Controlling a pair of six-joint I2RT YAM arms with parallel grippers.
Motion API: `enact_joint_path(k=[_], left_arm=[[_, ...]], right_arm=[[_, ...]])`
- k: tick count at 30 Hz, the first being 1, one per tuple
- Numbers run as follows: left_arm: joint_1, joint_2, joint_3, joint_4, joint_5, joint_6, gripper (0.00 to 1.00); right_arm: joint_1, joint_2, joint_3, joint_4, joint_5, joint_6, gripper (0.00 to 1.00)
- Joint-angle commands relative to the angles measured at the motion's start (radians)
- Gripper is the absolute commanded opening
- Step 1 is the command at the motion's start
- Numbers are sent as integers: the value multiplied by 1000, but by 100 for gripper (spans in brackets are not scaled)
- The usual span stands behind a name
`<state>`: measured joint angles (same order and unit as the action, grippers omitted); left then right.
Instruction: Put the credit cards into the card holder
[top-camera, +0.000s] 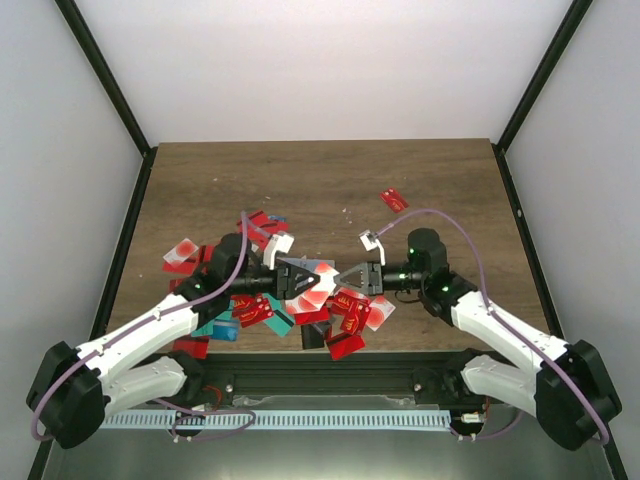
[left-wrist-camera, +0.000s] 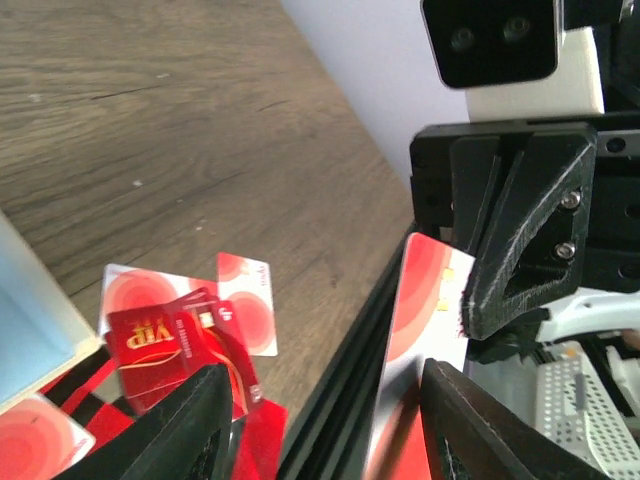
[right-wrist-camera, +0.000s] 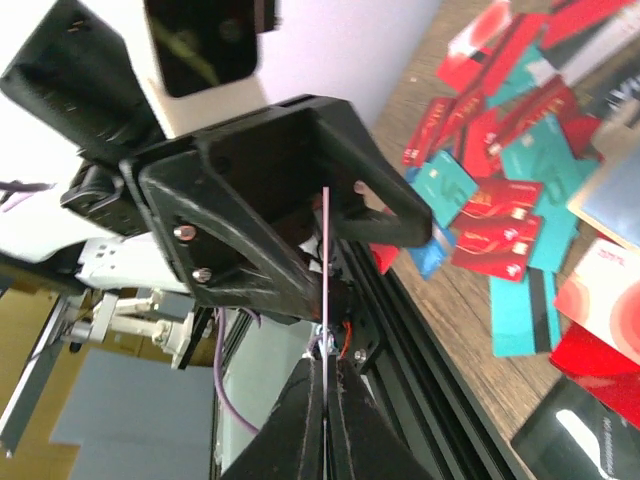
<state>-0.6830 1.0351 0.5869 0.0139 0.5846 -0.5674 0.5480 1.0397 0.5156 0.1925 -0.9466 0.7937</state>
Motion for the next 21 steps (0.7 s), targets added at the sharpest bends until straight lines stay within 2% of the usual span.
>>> enact_joint_path(k=[1, 4, 7, 9, 11, 12, 14, 15, 16, 18, 21], left_arm=[[5, 0, -12, 102, 117, 17, 54], [4, 2, -26, 150, 163, 1, 42], [5, -4, -32, 170, 170, -14, 17], [4, -9, -37, 188, 179, -24, 7], [3, -16, -43, 214, 179, -41, 4], [3, -18, -46, 230, 175, -54, 4], [4, -19, -49, 260, 148, -86, 4], [4, -22, -52, 278, 119, -113, 4], [5, -22, -55, 304, 87, -139, 4], [5, -24, -59, 347, 22, -202, 4], [5, -25, -53, 407, -15, -258, 4]], right_arm=[[-8, -3, 64, 94, -122, -49, 1], [-8, -1, 72, 114, -150, -48, 1], [-8, -3, 83, 114, -159, -55, 1], [-8, -4, 88, 112, -155, -58, 1], [-8, 0, 96, 109, -142, -58, 1], [-8, 6, 100, 105, -132, -58, 8], [-8, 23, 110, 88, -106, -61, 40], [-8, 33, 113, 83, -89, -59, 51], [-8, 42, 109, 90, -70, -51, 56], [-8, 50, 79, 166, -60, 3, 58], [-7, 65, 22, 324, -69, 103, 54]])
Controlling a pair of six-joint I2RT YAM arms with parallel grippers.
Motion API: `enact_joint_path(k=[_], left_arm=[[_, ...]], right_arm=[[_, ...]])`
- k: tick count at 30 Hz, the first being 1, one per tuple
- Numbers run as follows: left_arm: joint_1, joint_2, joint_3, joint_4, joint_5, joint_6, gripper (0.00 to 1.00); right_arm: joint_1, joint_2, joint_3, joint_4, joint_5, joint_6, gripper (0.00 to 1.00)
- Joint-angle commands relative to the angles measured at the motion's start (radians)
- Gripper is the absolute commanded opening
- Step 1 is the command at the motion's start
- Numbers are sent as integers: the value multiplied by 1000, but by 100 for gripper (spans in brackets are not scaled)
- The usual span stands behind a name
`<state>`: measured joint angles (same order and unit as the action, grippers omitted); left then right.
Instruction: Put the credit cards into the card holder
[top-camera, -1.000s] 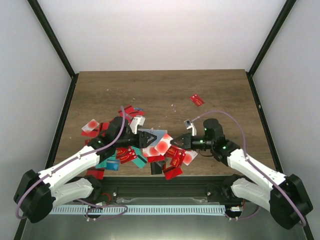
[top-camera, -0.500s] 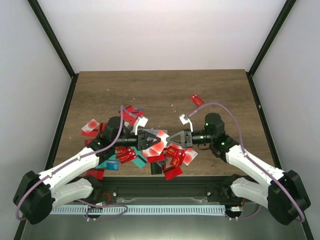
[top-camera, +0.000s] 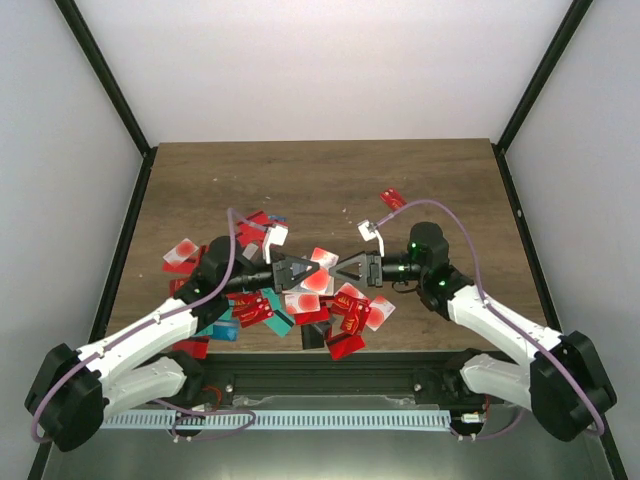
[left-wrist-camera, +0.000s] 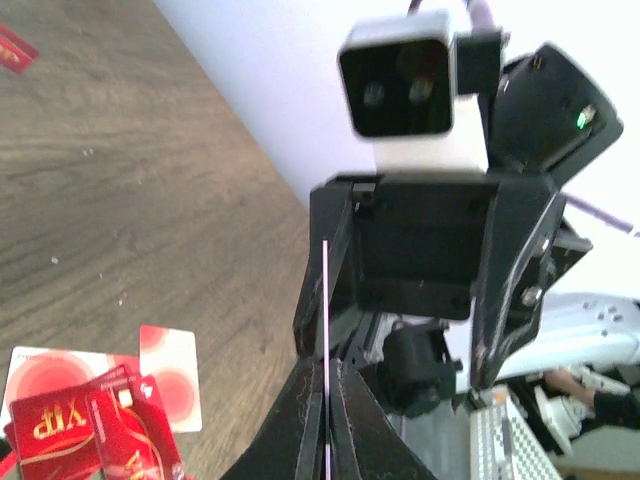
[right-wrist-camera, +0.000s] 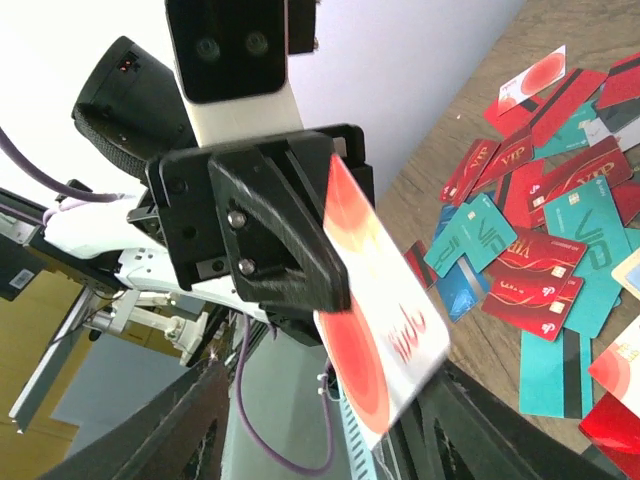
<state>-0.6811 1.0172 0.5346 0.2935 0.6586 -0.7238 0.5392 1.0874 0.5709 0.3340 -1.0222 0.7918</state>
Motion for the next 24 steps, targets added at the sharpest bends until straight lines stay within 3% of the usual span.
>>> enact_joint_path(k=[1, 6, 16, 20, 24], left_arm=[[3, -5, 4, 141, -98, -119, 5], [3, 22, 18, 194, -117, -161, 4], [3, 34, 11, 240, -132, -198, 4], [3, 30, 5, 223, -144, -188, 4], [5, -4, 8, 75, -260, -117, 15]], right_arm=[[2, 25, -42, 227, -1, 131, 53], [16, 53, -42, 346, -6, 194, 46], [39, 125, -6, 435, -1, 244, 19], [41, 142, 7, 414, 9, 243, 1], [40, 137, 53, 213, 79, 162, 1]])
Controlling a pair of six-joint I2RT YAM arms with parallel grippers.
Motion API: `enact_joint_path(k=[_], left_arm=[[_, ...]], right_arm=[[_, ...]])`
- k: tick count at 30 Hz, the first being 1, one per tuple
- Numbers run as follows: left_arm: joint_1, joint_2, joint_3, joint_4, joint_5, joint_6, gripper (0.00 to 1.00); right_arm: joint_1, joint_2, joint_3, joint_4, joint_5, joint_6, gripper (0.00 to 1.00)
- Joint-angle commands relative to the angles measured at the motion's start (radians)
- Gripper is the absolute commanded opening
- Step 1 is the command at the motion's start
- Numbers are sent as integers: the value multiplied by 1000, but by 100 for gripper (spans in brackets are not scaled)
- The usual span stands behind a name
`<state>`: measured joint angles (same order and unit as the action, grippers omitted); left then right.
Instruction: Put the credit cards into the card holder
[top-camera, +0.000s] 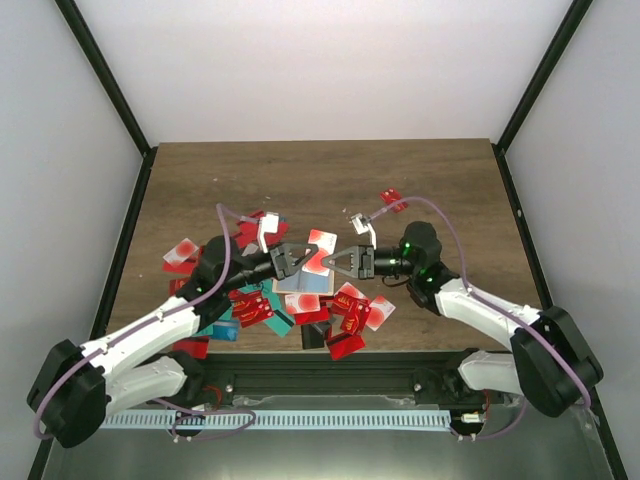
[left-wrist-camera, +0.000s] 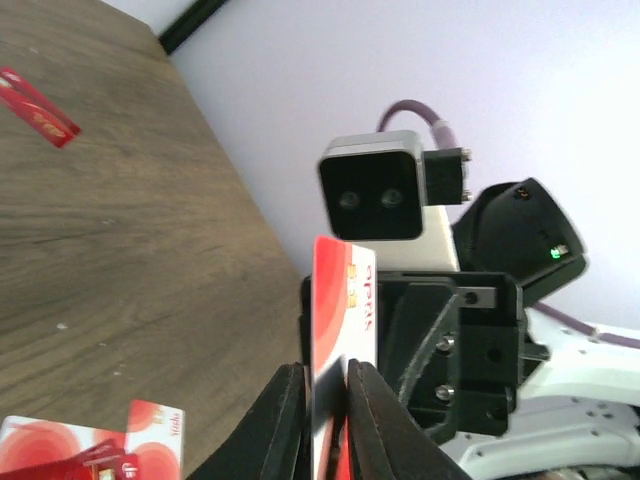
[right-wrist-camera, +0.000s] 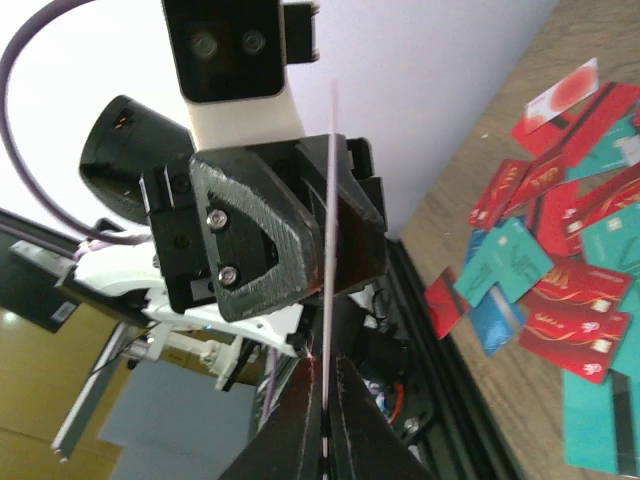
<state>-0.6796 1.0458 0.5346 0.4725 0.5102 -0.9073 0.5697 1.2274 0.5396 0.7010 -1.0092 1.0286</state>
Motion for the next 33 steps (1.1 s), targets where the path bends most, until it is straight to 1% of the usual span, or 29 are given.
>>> enact_joint_path(k=[1, 3, 5, 8, 9, 12, 15, 17, 19, 25, 33], left_arm=[[5, -41, 17, -179, -164, 93, 17], [11, -50, 38, -324, -275, 139, 18], [25, -50, 48, -422, -346, 172, 21], [56, -36, 56, -541, -431, 203, 30], [69, -25, 60, -573, -467, 205, 31], [106, 26, 65, -632, -515, 235, 31], [121, 92, 63, -643, -533, 266, 31], [123, 134, 63, -640, -540, 288, 38], [124, 179, 70, -640, -542, 304, 42], [125, 292, 88, -614, -523, 337, 48], [130, 384, 119, -599, -511, 365, 49]], right_arm=[[9, -2, 106, -250, 106, -113, 1], [9, 13, 149, -449, 215, -180, 1], [9, 48, 189, -621, 297, -224, 1], [9, 131, 232, -721, 339, -242, 1], [9, 156, 240, -735, 343, -239, 1], [9, 237, 255, -737, 346, -220, 1], [11, 303, 272, -724, 343, -200, 1], [12, 345, 288, -718, 337, -191, 1], [16, 385, 304, -711, 330, -188, 1], [39, 477, 342, -668, 313, -168, 1], [58, 550, 369, -635, 287, -149, 1]])
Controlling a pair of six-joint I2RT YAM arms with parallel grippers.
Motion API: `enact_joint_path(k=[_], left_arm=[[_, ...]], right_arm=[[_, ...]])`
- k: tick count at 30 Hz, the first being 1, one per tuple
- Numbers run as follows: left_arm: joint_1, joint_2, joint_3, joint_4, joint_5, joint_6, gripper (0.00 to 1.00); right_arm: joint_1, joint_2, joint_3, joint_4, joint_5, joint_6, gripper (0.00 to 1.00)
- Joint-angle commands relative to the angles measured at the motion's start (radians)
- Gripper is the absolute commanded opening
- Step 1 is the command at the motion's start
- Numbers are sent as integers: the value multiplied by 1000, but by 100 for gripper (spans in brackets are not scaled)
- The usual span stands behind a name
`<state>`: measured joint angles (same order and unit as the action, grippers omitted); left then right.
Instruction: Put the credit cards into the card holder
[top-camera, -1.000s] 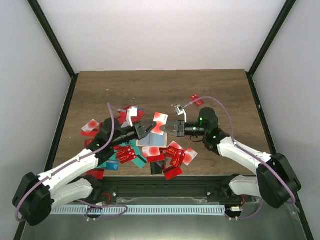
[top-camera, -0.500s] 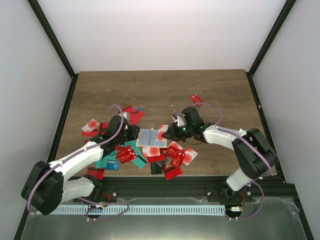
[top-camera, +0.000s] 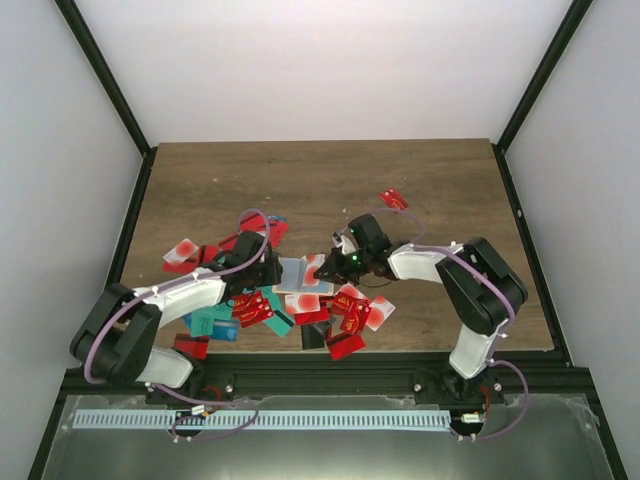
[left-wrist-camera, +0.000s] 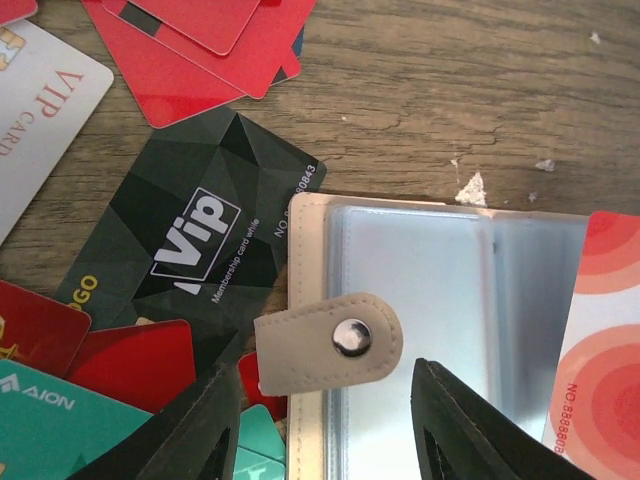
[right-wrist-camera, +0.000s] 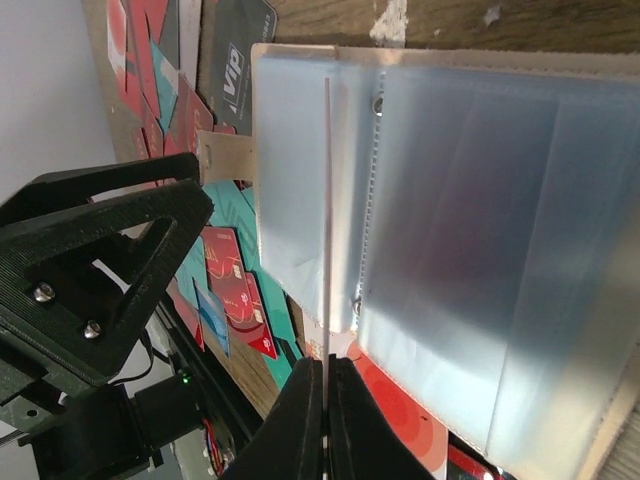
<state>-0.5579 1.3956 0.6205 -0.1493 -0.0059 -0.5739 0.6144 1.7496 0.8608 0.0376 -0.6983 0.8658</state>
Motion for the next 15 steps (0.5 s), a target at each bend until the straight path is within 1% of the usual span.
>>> enact_joint_path(k=[1, 8, 15], left_arm=[[9, 43, 37, 28, 9, 32, 49], [15, 93, 57, 38, 22, 43, 49], [16, 110, 59, 40, 23, 48, 49]], right_arm=[[16, 34, 49, 31, -27, 15, 1], [18, 60, 46, 54, -50, 24, 1], [20, 88, 46, 81, -92, 41, 1]])
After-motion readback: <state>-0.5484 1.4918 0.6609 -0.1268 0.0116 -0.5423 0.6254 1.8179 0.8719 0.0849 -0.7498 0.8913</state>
